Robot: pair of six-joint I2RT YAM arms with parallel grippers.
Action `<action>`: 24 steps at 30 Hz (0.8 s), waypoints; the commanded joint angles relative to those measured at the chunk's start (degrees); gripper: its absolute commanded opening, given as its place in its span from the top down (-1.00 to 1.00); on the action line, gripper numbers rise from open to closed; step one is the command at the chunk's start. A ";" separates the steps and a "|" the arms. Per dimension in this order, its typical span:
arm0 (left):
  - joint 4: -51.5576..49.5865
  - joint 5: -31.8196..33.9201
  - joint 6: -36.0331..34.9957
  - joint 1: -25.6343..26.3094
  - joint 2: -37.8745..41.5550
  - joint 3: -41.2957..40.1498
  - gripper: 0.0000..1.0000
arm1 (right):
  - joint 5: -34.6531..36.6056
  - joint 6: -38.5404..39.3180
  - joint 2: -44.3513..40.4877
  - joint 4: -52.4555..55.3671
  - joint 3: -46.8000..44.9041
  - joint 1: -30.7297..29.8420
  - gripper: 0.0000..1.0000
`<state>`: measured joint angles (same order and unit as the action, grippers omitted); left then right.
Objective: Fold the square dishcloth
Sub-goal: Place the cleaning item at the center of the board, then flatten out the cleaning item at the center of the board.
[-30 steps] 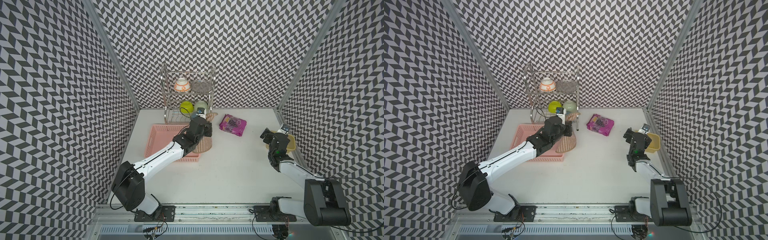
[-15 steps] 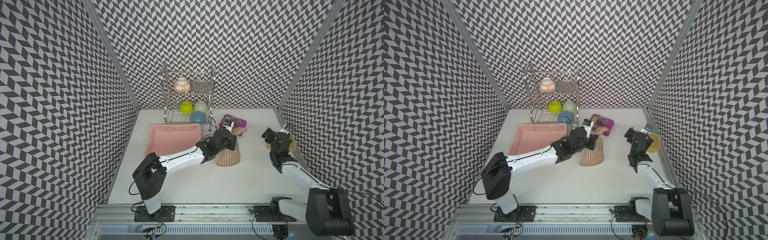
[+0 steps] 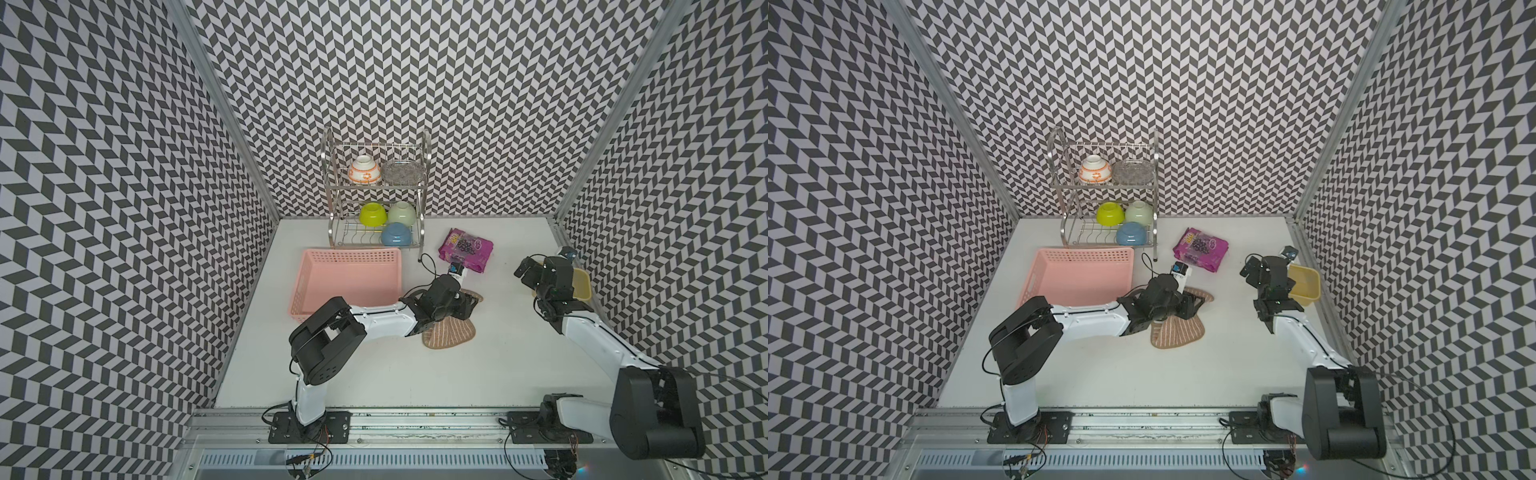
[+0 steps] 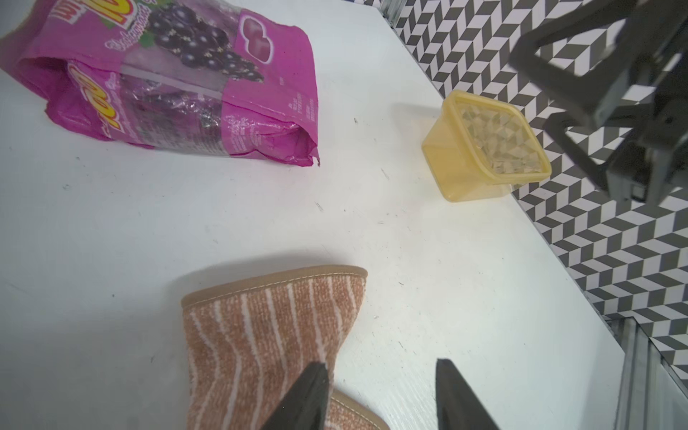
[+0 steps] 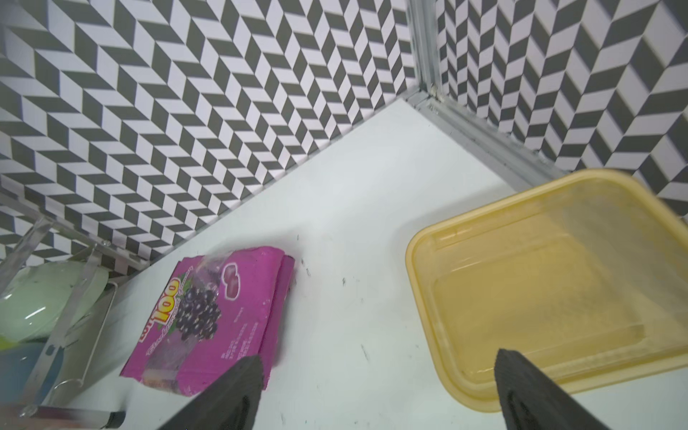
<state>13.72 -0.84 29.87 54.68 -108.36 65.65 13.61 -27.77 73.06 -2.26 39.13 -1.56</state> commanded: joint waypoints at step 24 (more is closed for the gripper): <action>-9.33 17.87 -1.80 -1.41 8.89 -15.38 0.28 | -8.57 -3.91 -12.09 17.89 -5.79 -17.97 -0.74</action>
<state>7.51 14.74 28.77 53.25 -98.00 50.00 6.72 -30.11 62.30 14.92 35.11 -18.48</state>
